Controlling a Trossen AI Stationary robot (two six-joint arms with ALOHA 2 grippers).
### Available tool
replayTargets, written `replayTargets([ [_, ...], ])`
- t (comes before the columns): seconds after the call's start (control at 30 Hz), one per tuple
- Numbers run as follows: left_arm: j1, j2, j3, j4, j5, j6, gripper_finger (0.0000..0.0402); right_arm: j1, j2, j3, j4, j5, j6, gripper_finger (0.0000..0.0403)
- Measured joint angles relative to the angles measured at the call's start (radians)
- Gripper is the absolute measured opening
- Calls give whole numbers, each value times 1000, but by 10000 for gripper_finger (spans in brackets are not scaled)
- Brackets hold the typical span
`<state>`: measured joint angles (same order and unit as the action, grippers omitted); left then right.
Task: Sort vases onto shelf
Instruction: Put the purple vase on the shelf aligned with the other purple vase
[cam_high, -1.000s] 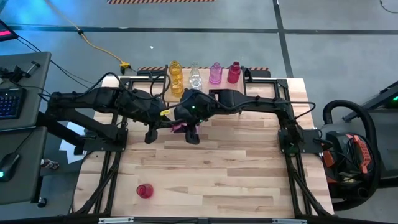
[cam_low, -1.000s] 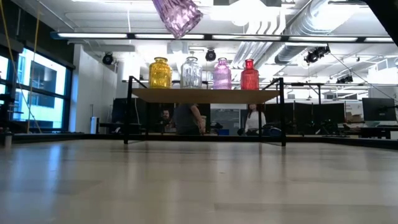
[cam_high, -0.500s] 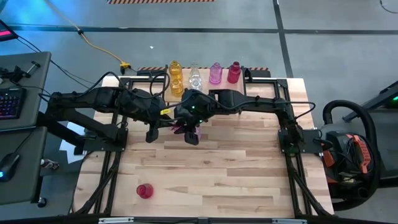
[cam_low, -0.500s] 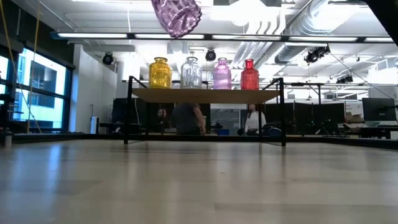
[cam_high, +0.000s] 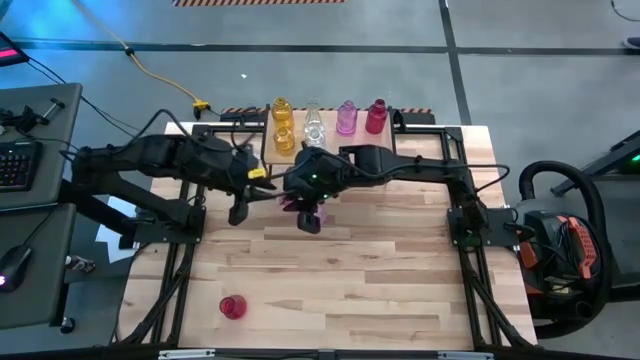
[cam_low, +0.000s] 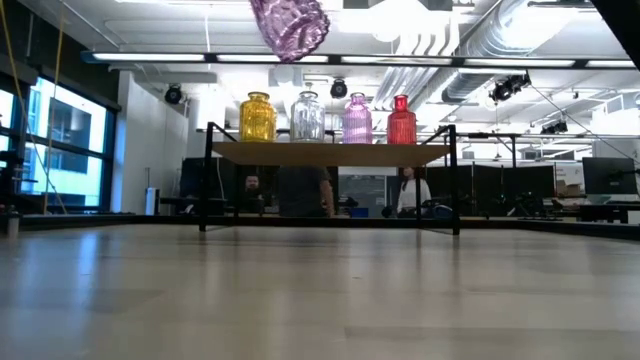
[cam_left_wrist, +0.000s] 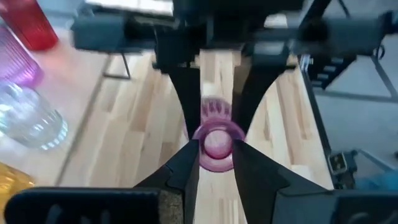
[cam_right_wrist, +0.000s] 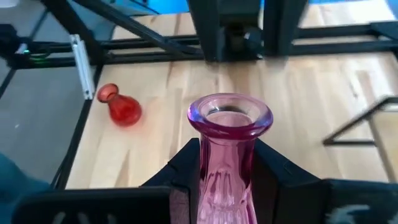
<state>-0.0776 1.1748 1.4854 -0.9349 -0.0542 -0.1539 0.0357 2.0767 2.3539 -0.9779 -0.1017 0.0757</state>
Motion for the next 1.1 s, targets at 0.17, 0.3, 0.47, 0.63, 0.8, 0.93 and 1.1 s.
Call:
replayTargets([
  [0.17,0,-2,57,-20,-22,4,90,0,-30,-1,-7,101,32,71],
  [0.3,0,-11,77,-57,-32,30,90,0,-57,1,-34,204,33,71],
  [0.47,0,-28,77,-89,-63,35,90,-13,-104,1,-92,318,48,71],
  [0.63,0,-32,77,-98,-106,38,90,-42,-145,1,-171,419,58,71],
  [0.8,0,-34,77,-98,-147,60,90,-96,-181,-8,-210,438,46,71],
  [0.93,21,-34,77,-97,-151,45,90,-151,-221,-42,-224,420,14,71],
  [1.1,59,-34,77,-103,-152,27,90,-220,-290,-123,-263,396,3,71],
])
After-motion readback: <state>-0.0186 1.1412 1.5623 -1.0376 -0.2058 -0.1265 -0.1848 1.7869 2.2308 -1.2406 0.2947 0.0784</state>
